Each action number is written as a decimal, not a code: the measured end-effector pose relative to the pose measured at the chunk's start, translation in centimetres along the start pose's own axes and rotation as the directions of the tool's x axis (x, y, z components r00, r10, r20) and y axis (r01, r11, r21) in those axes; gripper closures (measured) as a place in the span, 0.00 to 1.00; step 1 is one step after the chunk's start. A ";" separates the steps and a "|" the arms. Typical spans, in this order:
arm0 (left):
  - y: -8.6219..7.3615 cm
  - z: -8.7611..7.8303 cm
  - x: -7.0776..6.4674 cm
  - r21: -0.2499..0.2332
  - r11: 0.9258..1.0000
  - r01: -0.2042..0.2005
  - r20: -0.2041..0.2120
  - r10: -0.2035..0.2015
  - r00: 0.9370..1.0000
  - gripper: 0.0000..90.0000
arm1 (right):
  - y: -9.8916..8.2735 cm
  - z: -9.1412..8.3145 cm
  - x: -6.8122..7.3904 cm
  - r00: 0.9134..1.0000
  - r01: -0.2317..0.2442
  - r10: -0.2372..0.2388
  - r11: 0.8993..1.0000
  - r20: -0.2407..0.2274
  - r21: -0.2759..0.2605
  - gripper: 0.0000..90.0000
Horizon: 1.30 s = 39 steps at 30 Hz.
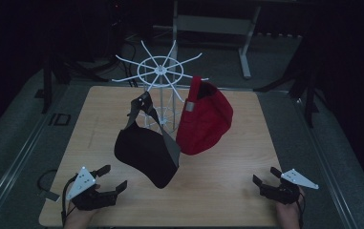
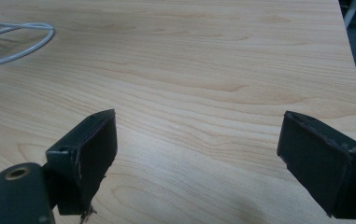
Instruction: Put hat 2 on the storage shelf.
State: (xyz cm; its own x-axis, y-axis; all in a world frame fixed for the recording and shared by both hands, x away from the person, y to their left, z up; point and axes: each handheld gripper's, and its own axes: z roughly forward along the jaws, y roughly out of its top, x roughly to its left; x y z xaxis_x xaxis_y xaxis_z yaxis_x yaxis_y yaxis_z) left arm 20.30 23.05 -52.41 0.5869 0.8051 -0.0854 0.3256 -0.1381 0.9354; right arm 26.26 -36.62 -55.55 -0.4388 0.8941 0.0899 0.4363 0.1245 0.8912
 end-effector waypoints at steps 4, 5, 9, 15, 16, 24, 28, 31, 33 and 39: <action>-0.8 0.1 0.7 0.020 1.000 0.011 -0.035 -0.010 0.999 0.16 | 0.0 0.0 0.0 1.000 -0.001 0.001 1.000 0.000 -0.001 0.13; -0.9 0.1 0.9 0.027 1.000 0.011 -0.044 -0.010 0.999 0.16 | 0.0 0.0 0.0 1.000 -0.001 0.001 1.000 0.000 -0.001 0.13; -1.6 0.2 1.5 0.064 0.998 0.015 -0.075 -0.010 0.997 0.13 | 0.0 0.0 0.0 1.000 -0.001 0.001 1.000 0.001 -0.004 0.13; -2.0 0.1 2.0 0.092 0.995 0.027 -0.111 -0.016 0.994 0.12 | 0.0 0.0 0.0 1.000 0.001 -0.001 1.000 0.003 -0.007 0.13; -2.1 0.1 2.1 0.101 0.994 0.034 -0.120 -0.022 0.993 0.12 | 0.0 0.0 0.0 1.000 0.001 -0.001 1.000 0.004 -0.007 0.13; -2.8 -0.5 3.0 0.118 0.992 0.052 -0.201 -0.027 0.979 0.12 | 0.0 -0.1 0.0 1.000 0.000 0.000 1.000 0.006 -0.010 0.13; -3.2 -1.1 3.5 0.113 0.991 0.069 -0.250 -0.039 0.967 0.12 | 0.0 -0.1 0.0 1.000 -0.001 0.001 1.000 0.011 -0.012 0.13; -3.4 -1.4 3.8 0.113 0.991 0.077 -0.270 -0.044 0.962 0.12 | 0.0 0.0 0.0 1.000 0.003 -0.003 1.000 0.015 -0.011 0.13; -3.5 -1.5 4.0 0.117 0.990 0.079 -0.277 -0.044 0.960 0.12 | 0.0 0.0 0.0 1.000 0.002 -0.002 1.000 0.017 -0.011 0.13; -3.6 -1.6 4.1 0.111 0.990 0.089 -0.289 -0.053 0.956 0.12 | 0.0 -0.1 0.0 1.000 0.001 -0.001 1.000 0.018 -0.012 0.13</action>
